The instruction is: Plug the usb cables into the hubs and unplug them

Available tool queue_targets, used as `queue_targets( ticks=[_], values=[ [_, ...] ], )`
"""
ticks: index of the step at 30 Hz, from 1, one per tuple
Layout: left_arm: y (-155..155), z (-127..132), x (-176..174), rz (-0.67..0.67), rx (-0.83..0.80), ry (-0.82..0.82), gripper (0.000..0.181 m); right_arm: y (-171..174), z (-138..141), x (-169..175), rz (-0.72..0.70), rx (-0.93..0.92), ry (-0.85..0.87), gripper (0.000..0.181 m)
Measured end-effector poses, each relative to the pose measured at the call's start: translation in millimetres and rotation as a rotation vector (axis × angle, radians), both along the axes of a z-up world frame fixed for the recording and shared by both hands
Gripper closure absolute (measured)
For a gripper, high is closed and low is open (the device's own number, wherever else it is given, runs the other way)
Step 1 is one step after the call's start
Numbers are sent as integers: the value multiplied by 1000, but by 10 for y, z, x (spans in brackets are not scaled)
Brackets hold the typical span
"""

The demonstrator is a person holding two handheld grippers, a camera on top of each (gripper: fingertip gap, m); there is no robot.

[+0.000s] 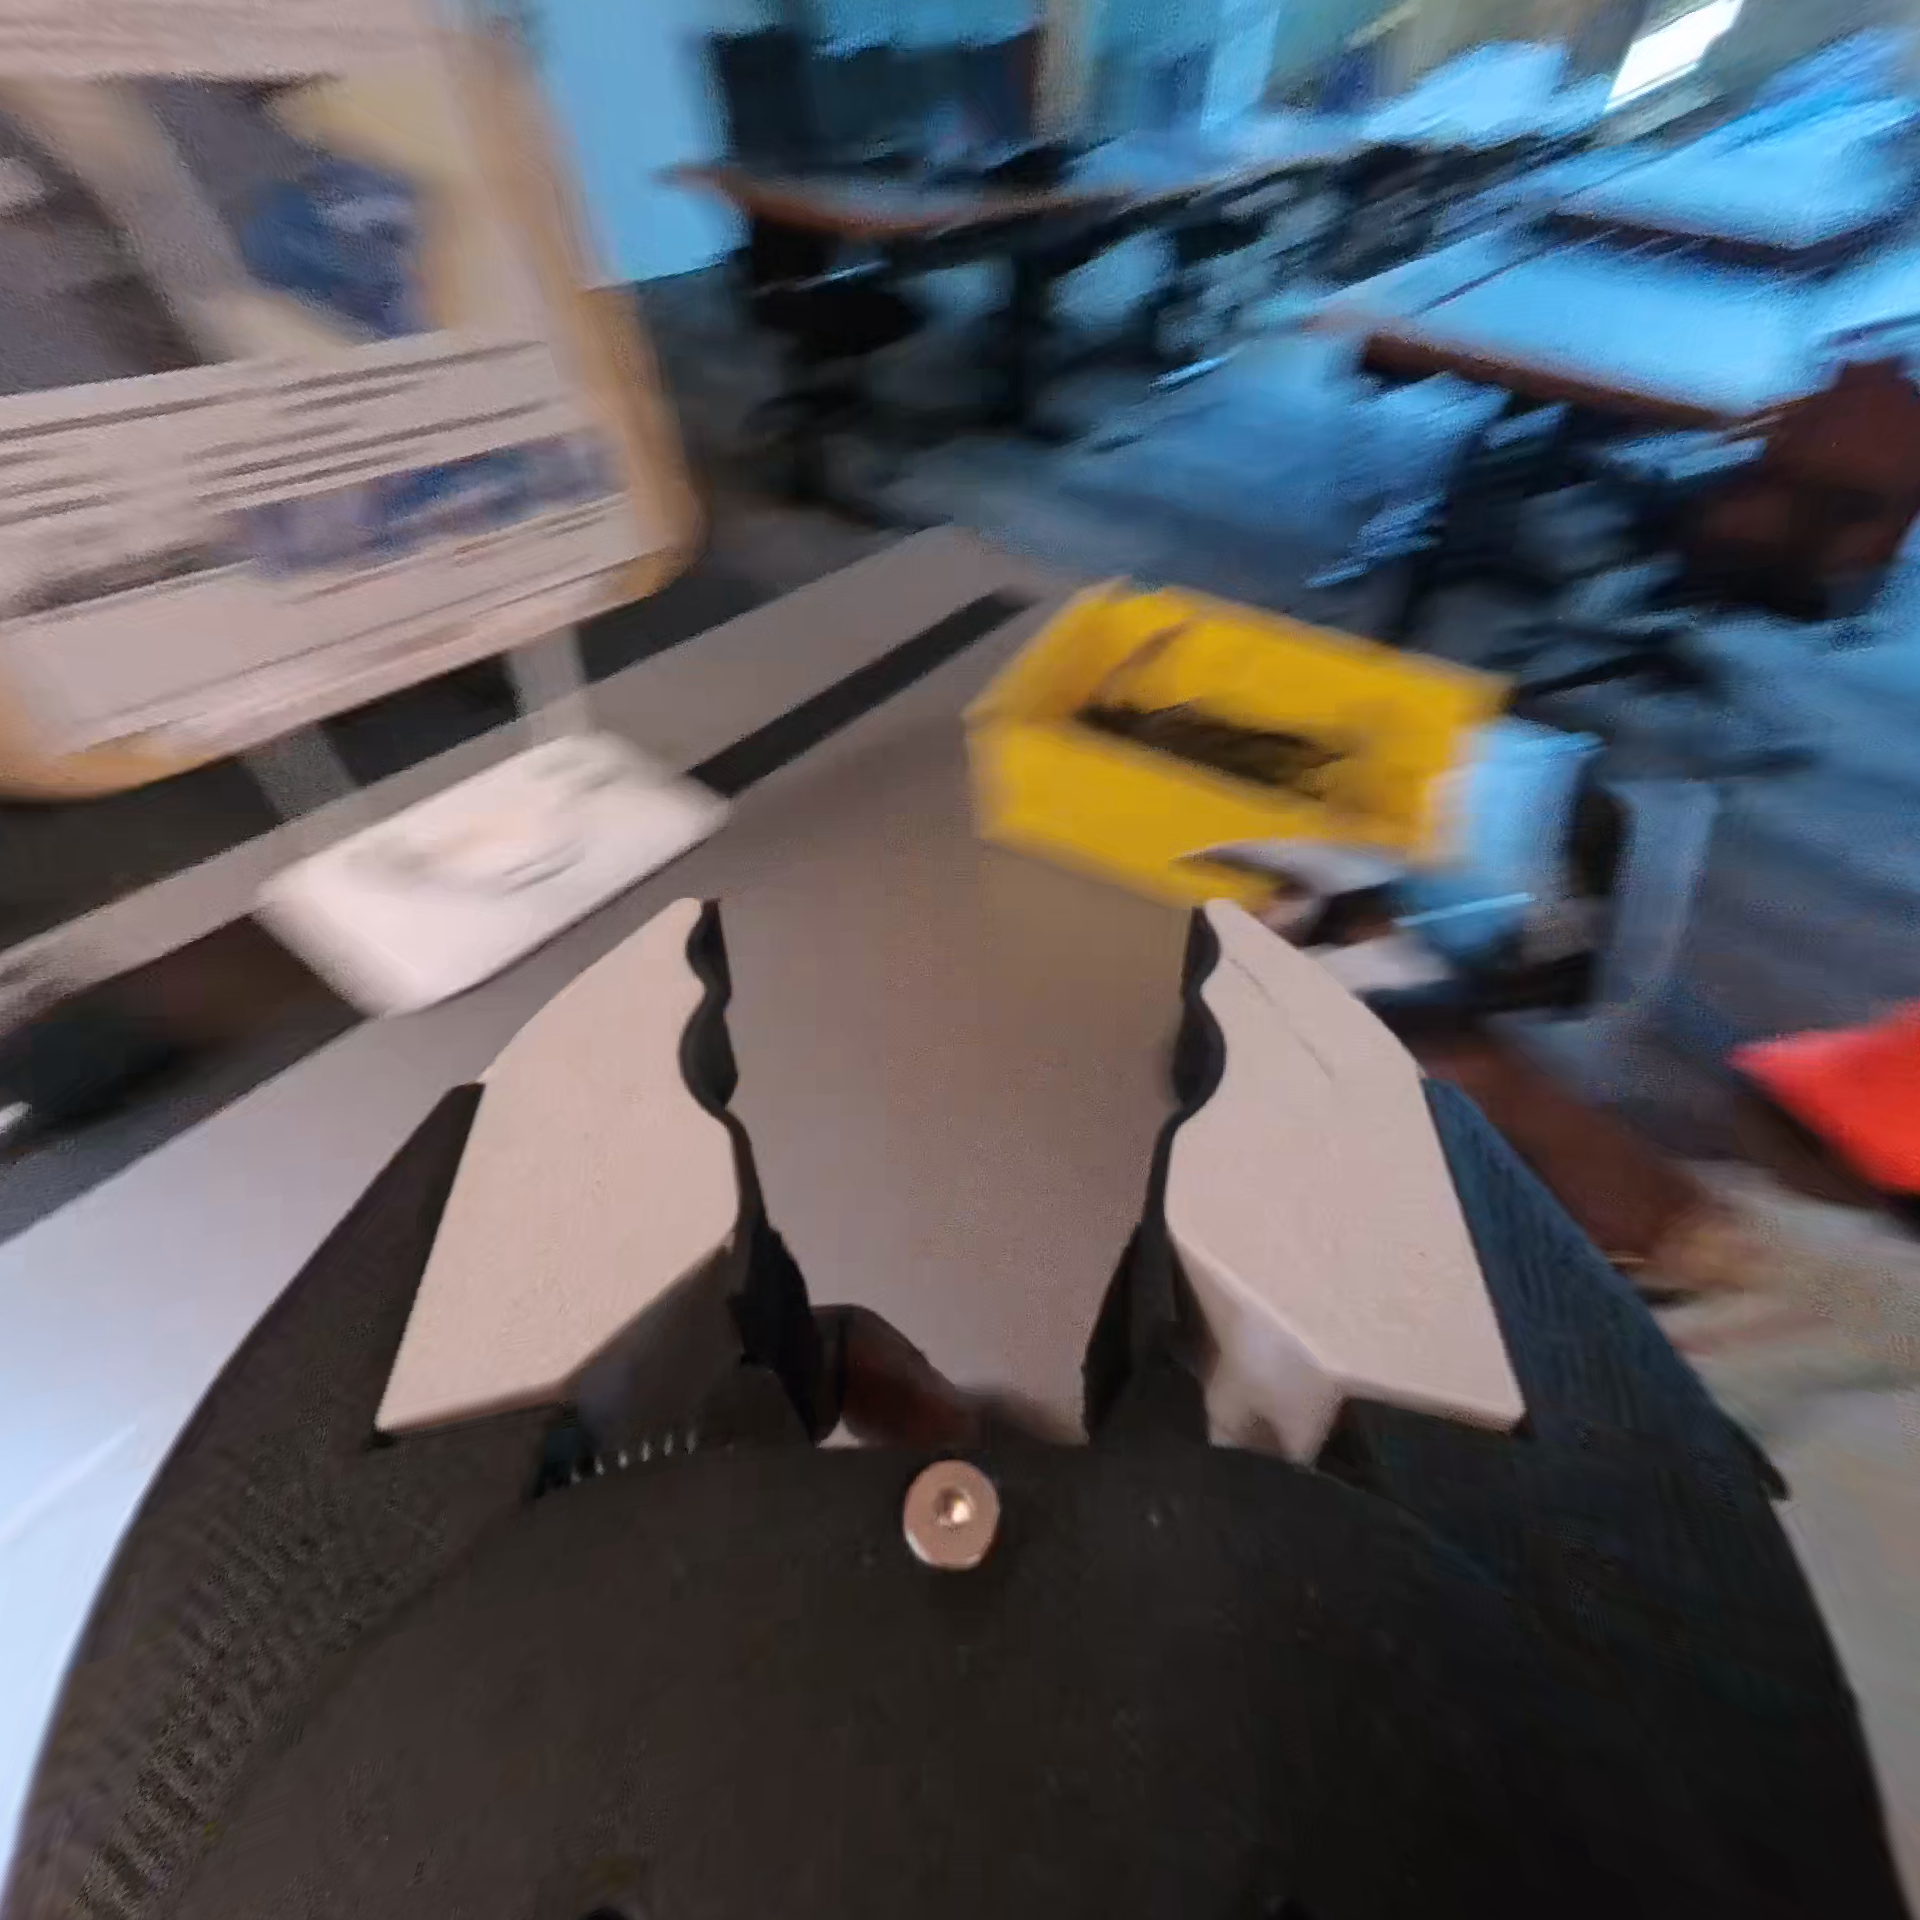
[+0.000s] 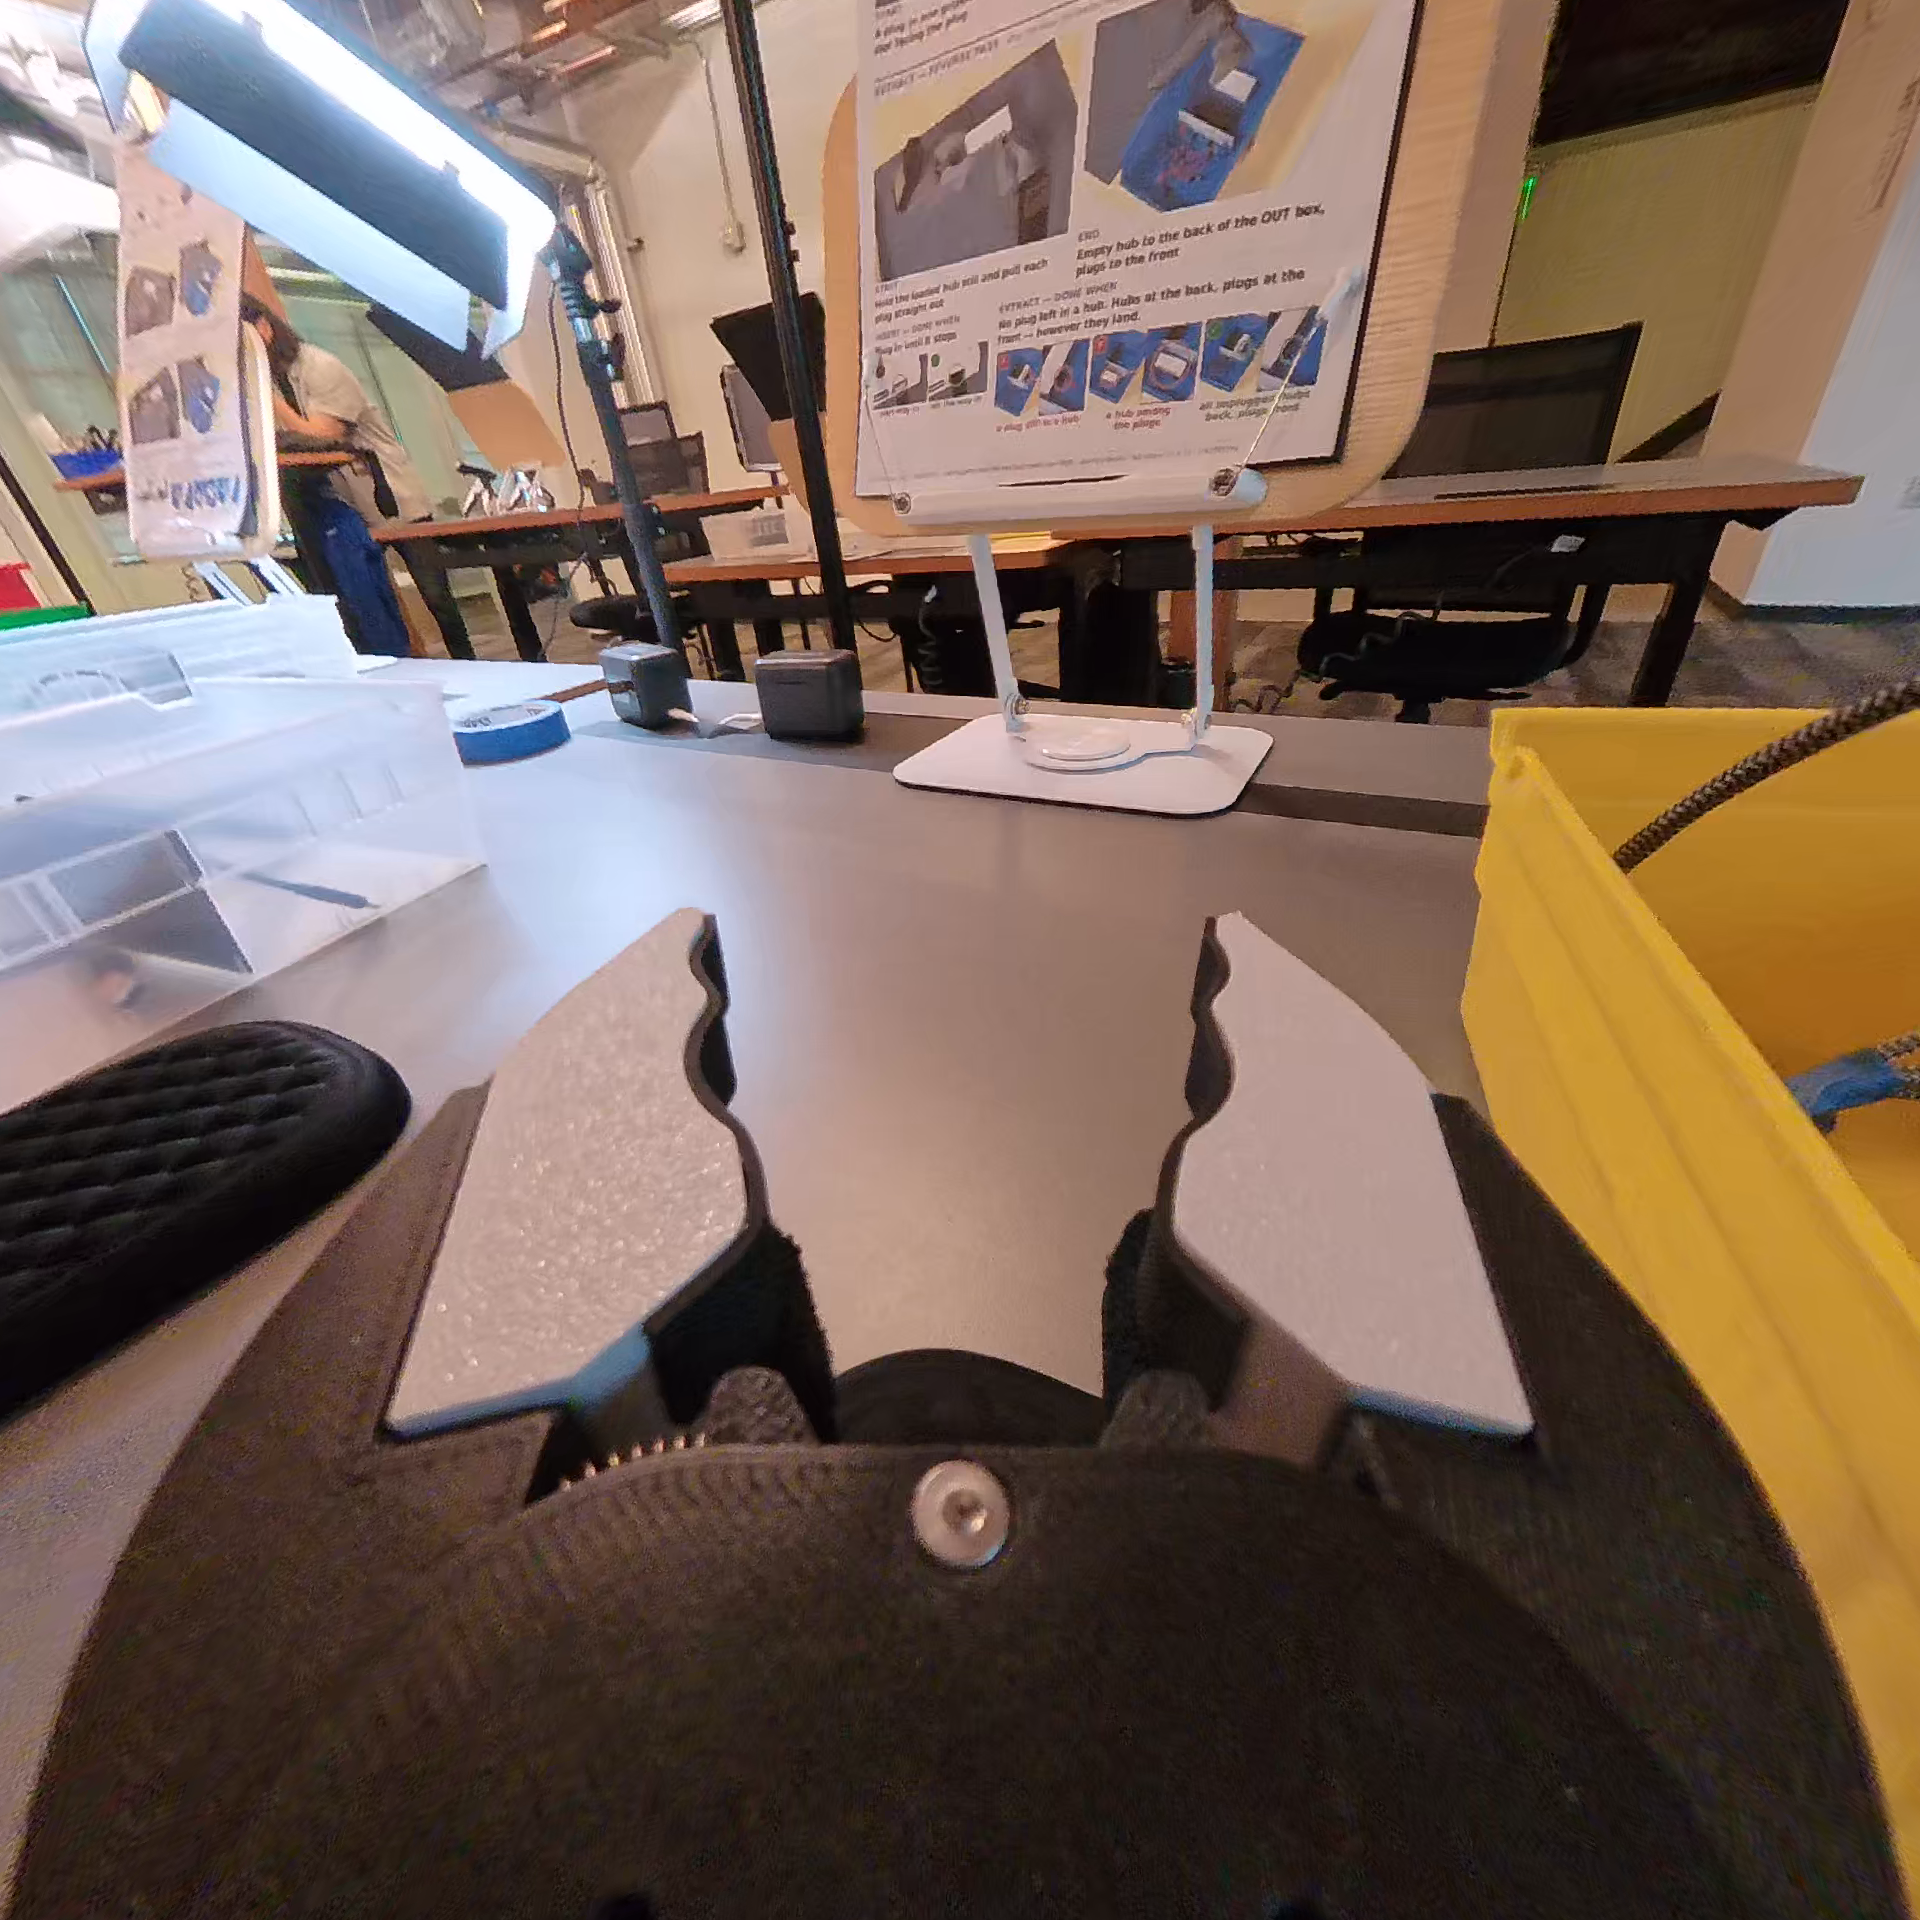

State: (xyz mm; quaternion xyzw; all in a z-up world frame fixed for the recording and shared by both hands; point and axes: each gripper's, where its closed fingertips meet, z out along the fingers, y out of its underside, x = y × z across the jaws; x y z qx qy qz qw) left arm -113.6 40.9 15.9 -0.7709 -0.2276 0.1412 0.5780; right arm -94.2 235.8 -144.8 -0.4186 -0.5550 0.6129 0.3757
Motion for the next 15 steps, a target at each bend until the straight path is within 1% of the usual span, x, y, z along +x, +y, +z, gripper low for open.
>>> queue_targets(
  ticks=[2,3,4,5,6,7,8,9,13,15],
  values=[
    [-945,-359,-517,305,-220,71,103,-33,-13,-2,-4,38,1,95],
    [-1466,-563,-696,460,-337,55,104,-51,-24,-5,-7,59,-1,95],
    [-2005,-780,-817,624,-451,7,104,-69,-36,-9,-8,80,-4,96],
    [-2442,-1014,-845,738,-535,-79,103,-89,-50,-13,-9,102,-8,96],
    [-2692,-1249,-814,770,-560,-186,102,-108,-64,-16,-9,123,-11,96],
    [-2799,-1443,-784,759,-533,-278,102,-127,-77,-19,-8,144,-14,96],
    [-2858,-1580,-788,757,-495,-334,102,-144,-87,-21,-8,162,-16,96],
    [-2934,-1691,-809,777,-492,-365,102,-157,-95,-21,-9,178,-16,96],
    [-3067,-2045,-857,794,-609,-480,102,-183,-102,-17,-10,207,-10,96],
    [-3123,-2177,-840,795,-707,-532,104,-176,-97,-15,-10,199,-8,96]
  ],
)
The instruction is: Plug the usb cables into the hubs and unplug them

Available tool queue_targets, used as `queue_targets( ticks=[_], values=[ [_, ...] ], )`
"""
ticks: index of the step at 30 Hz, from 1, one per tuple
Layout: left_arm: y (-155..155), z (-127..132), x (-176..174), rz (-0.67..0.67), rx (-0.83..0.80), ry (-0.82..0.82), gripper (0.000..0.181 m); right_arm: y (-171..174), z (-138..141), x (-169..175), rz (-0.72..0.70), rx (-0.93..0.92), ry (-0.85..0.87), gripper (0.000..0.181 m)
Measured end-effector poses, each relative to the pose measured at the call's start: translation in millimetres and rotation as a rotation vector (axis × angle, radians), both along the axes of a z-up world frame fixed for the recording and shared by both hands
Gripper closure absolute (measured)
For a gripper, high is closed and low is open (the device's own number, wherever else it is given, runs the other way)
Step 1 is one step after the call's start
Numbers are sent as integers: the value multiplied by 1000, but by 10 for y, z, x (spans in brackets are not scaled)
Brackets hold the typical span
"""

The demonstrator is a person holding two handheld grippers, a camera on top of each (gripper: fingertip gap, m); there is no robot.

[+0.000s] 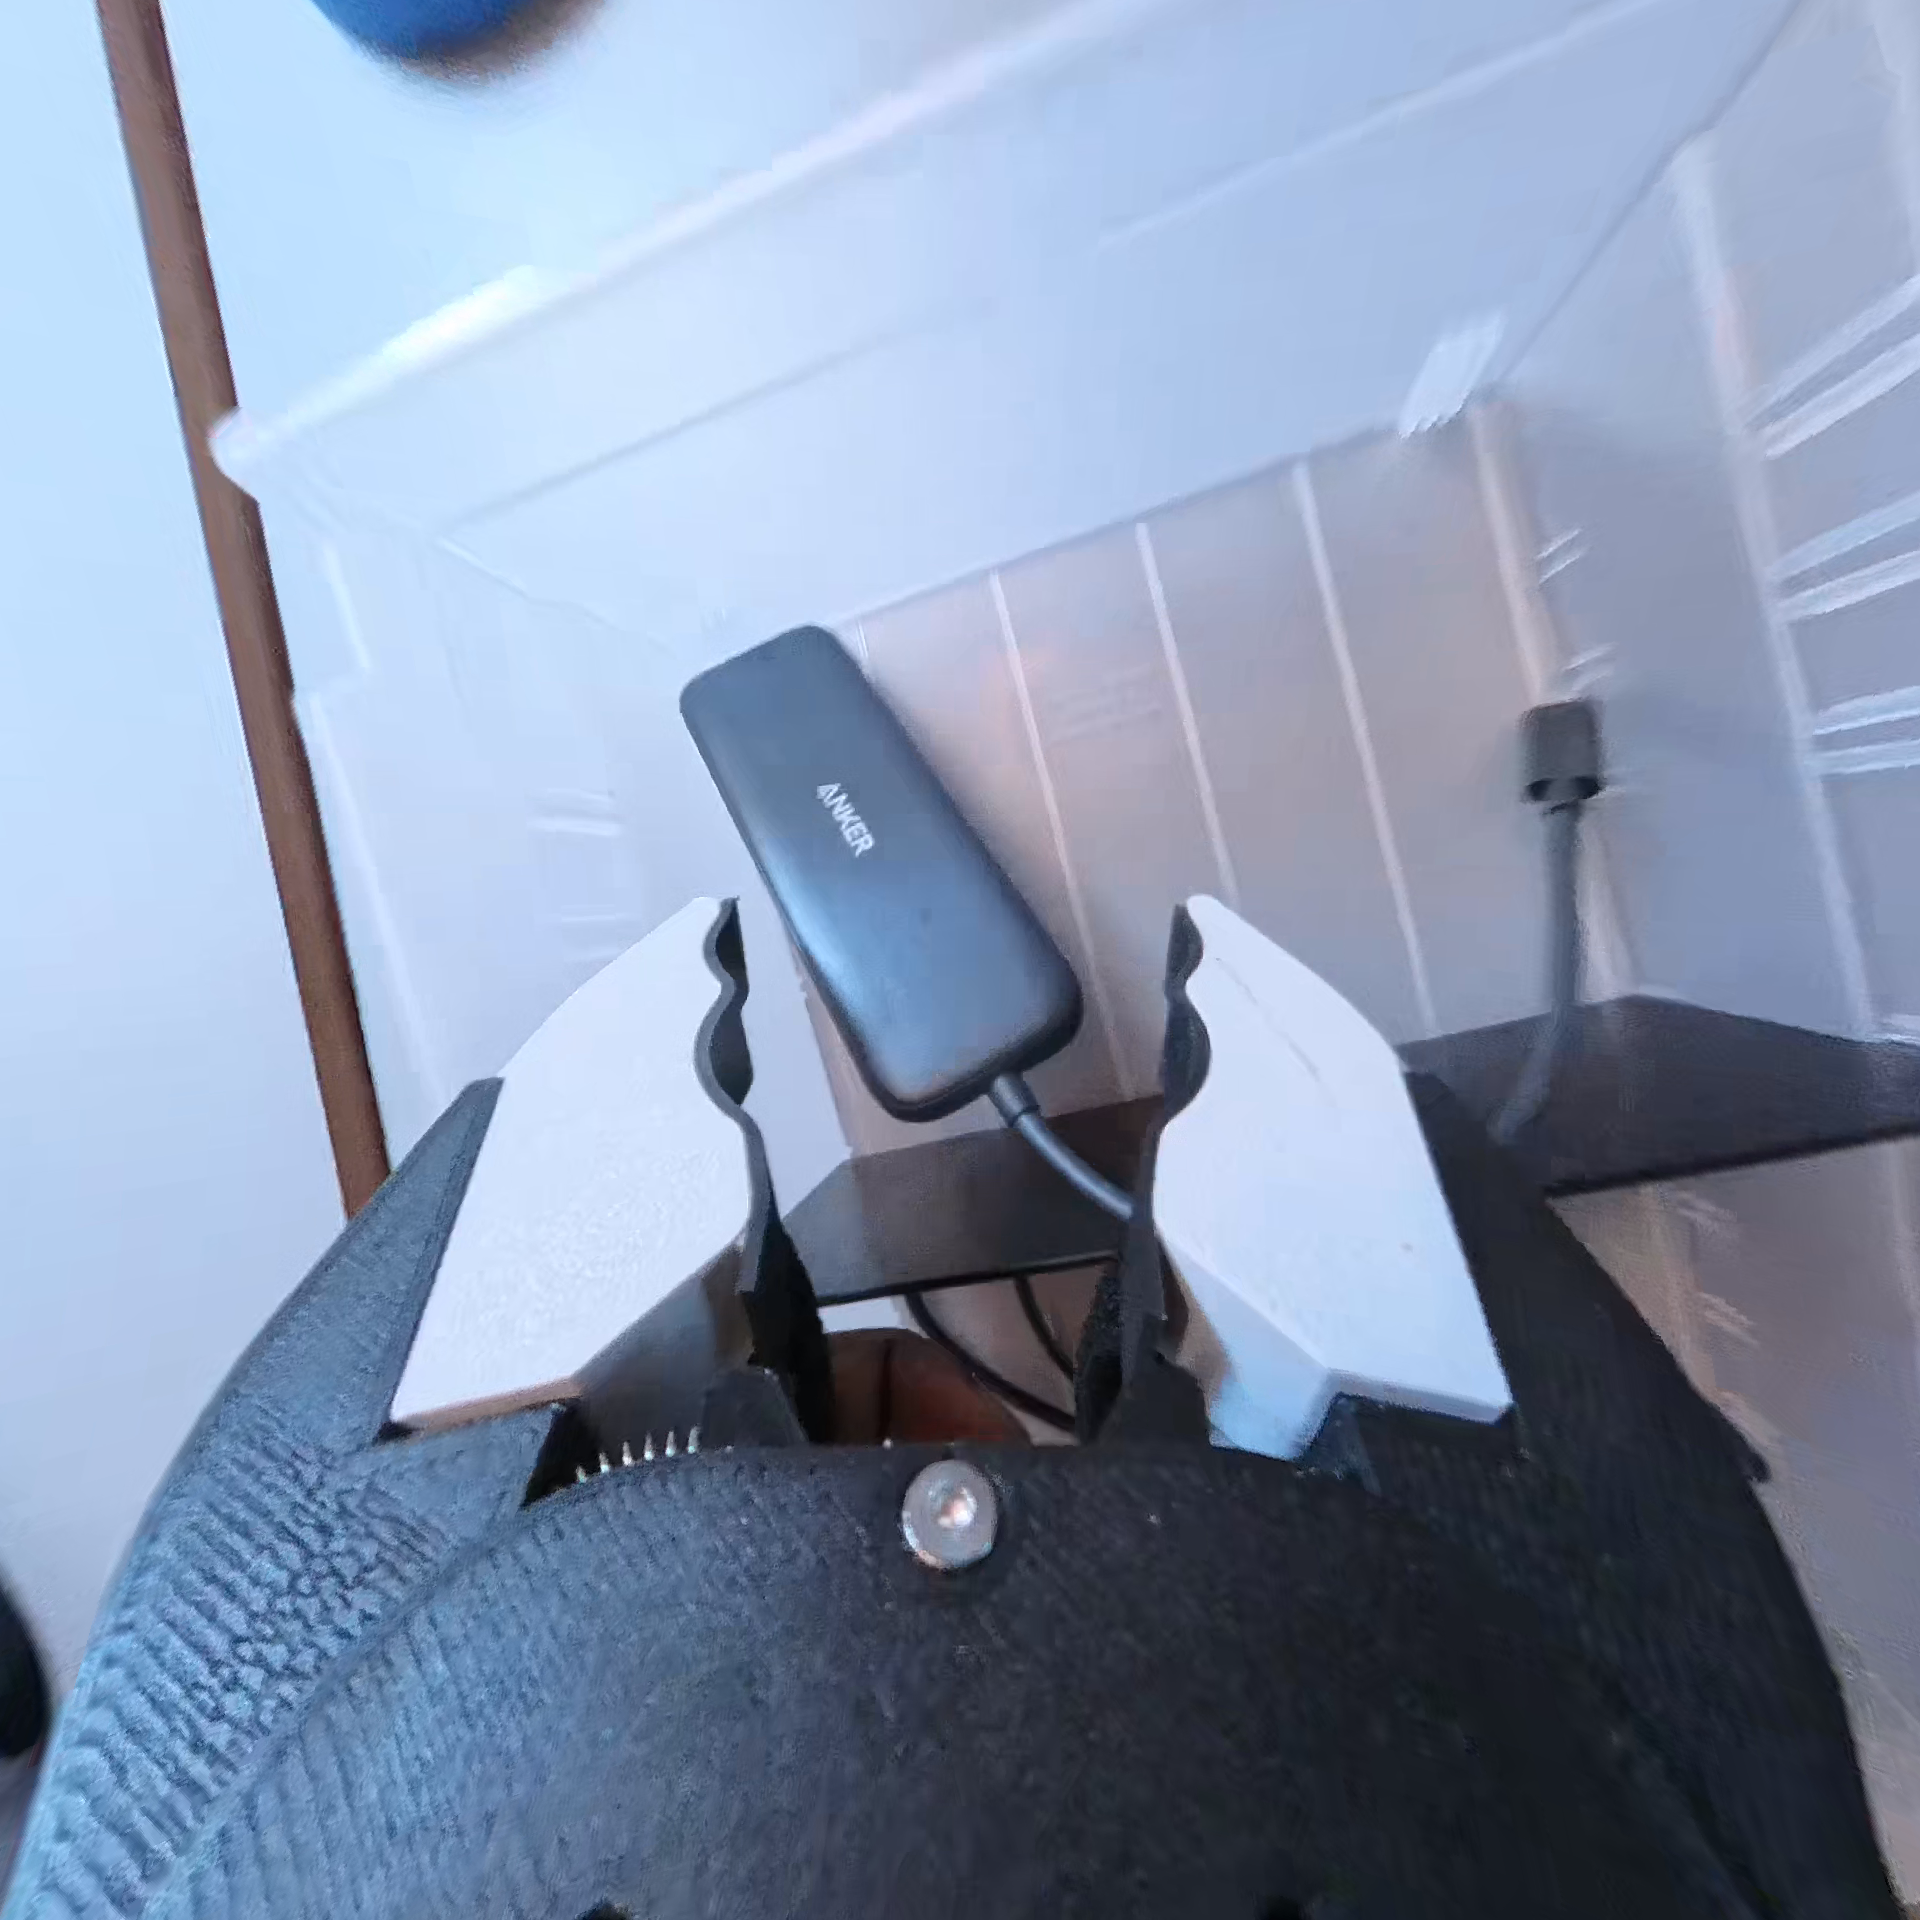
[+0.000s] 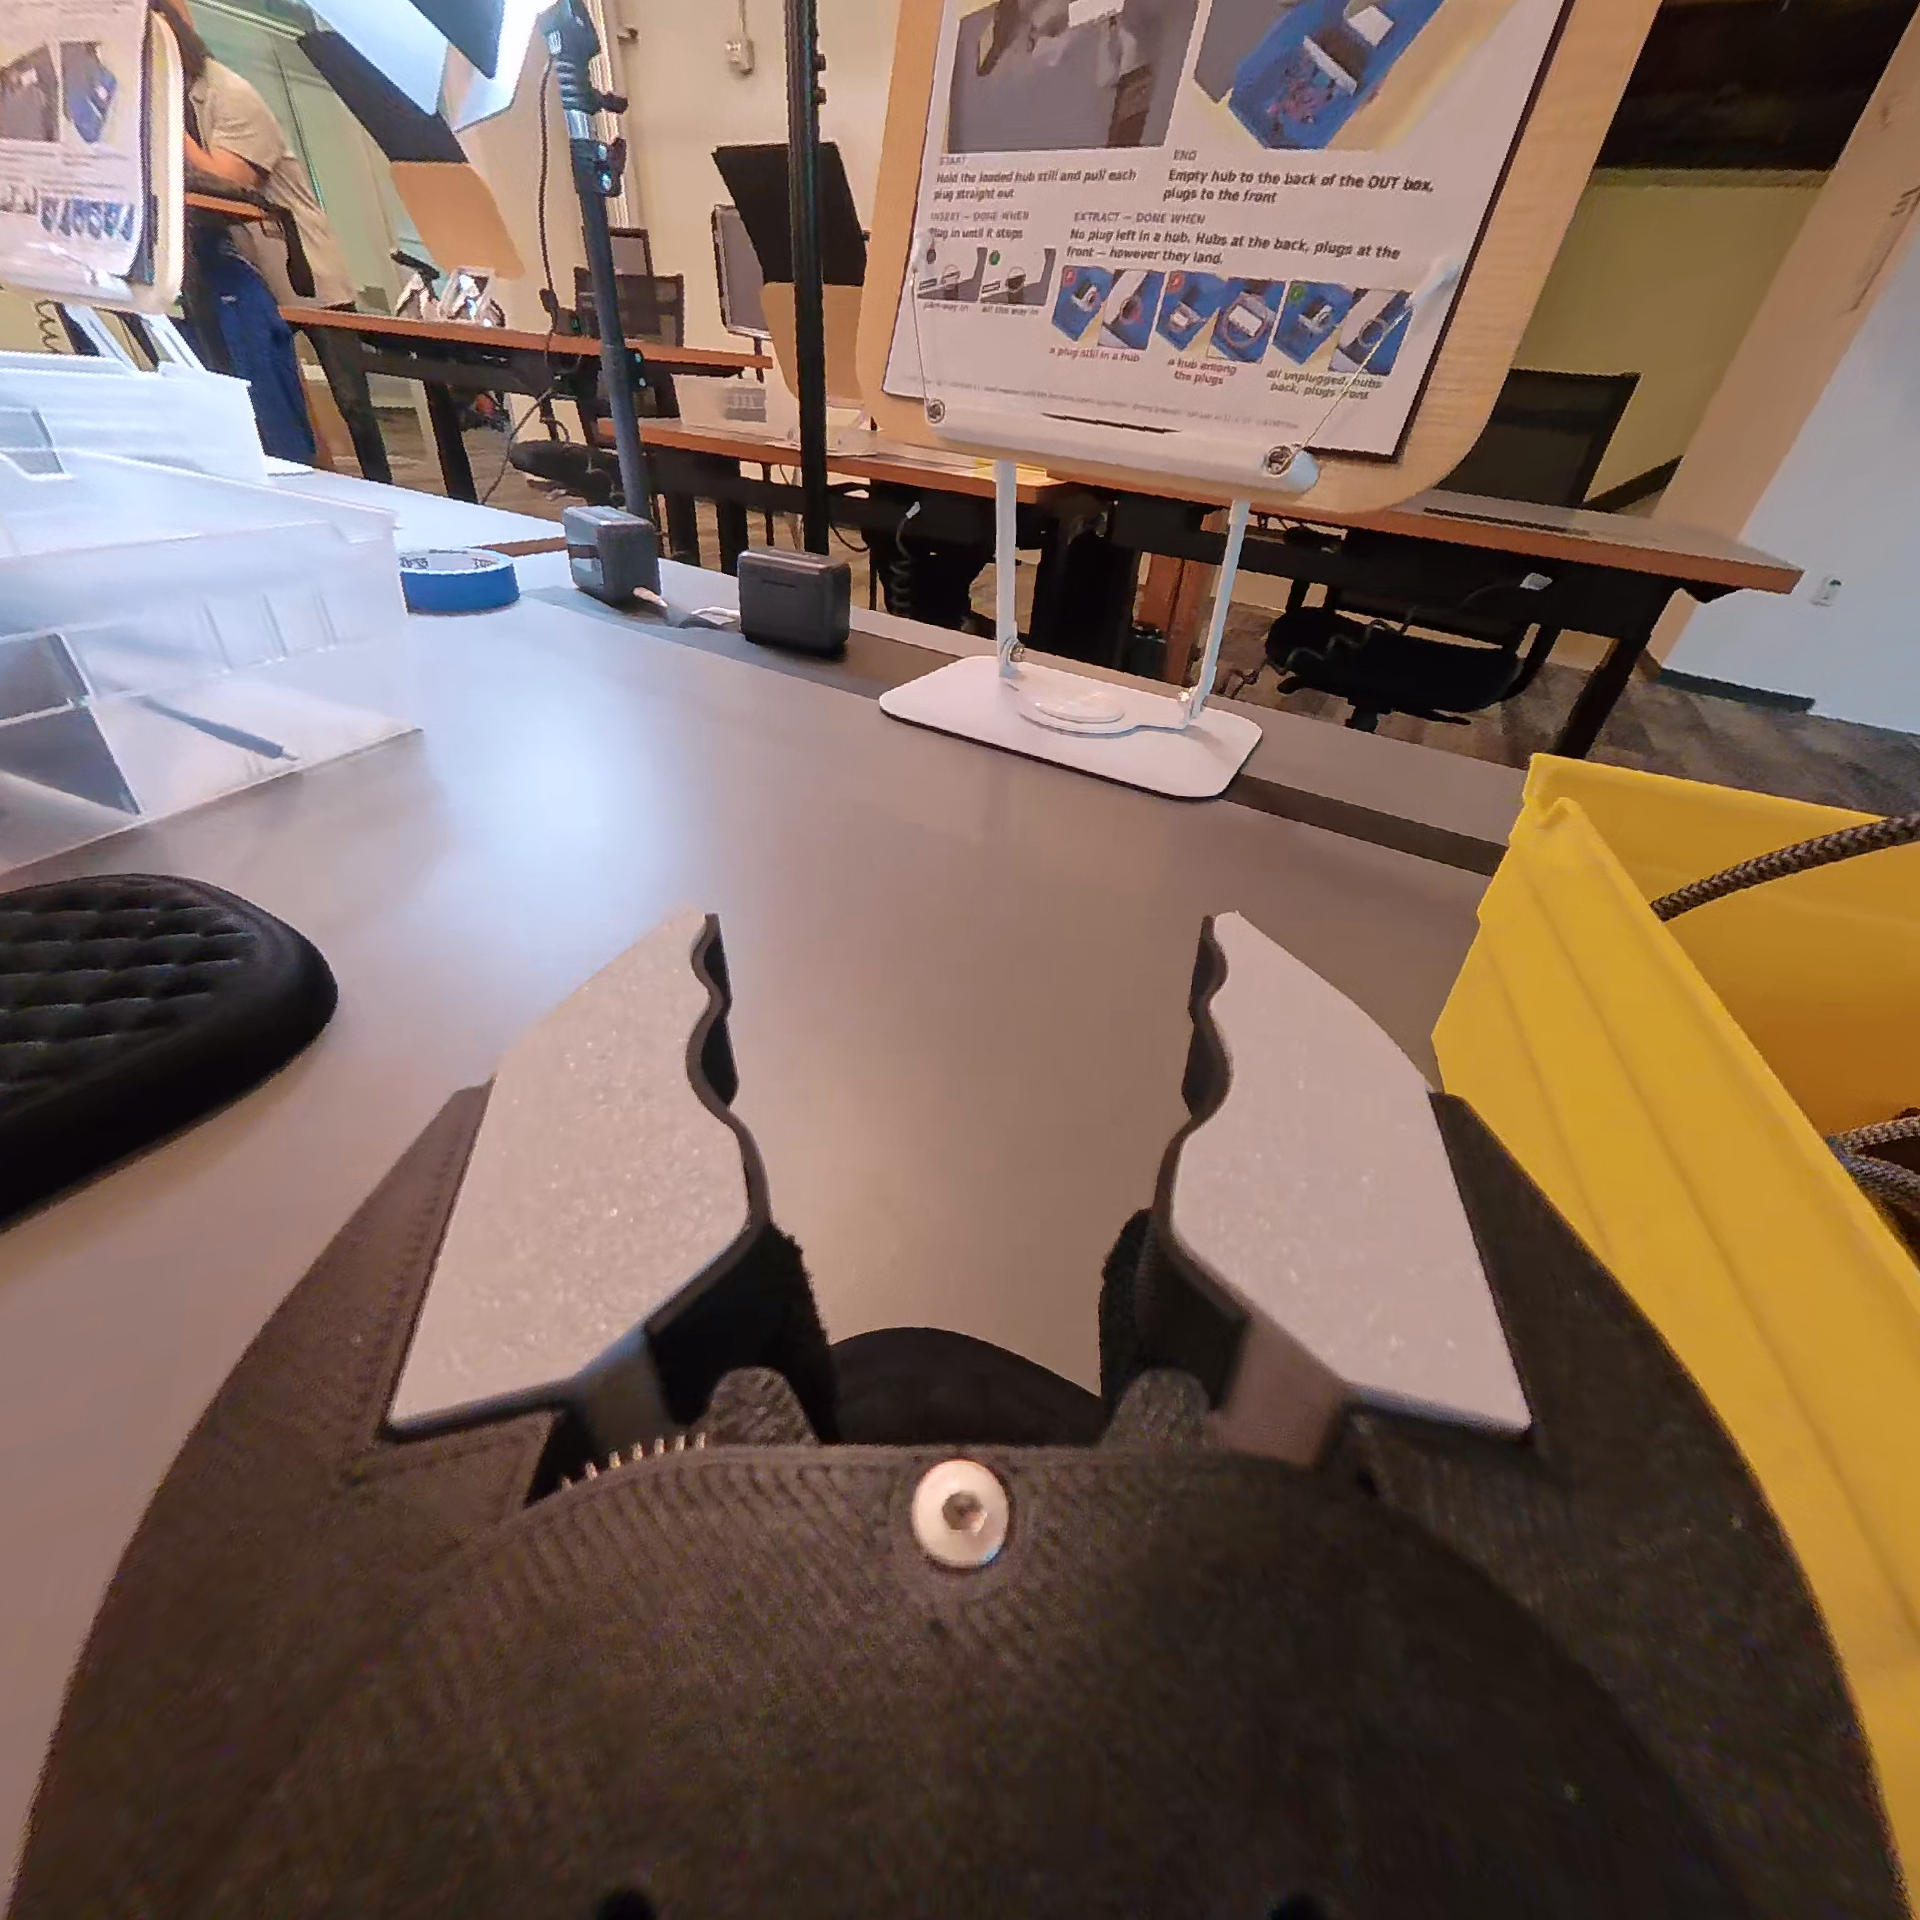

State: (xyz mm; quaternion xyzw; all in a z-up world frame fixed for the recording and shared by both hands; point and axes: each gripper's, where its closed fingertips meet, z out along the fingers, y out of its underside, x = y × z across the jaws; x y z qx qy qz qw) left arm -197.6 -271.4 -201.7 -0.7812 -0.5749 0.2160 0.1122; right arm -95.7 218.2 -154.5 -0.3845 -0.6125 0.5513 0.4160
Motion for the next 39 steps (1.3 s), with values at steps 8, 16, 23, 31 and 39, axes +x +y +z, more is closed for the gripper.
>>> queue_targets(
  ticks=[8,16,23,31,39],
  values=[
    [-95,-117,-30,23,-68,-84,127,31,25,9,12,-54,4,98],
    [18,211,-116,-35,-36,152,181,41,32,12,21,-76,1,100],
    [-87,-83,-4,-24,-52,-91,132,19,28,17,24,-56,5,101],
    [-107,-164,3,-30,-38,-262,132,10,25,20,29,-50,4,101],
    [-135,-13,-24,-82,-188,-165,162,28,49,32,35,-75,14,102]
  ],
)
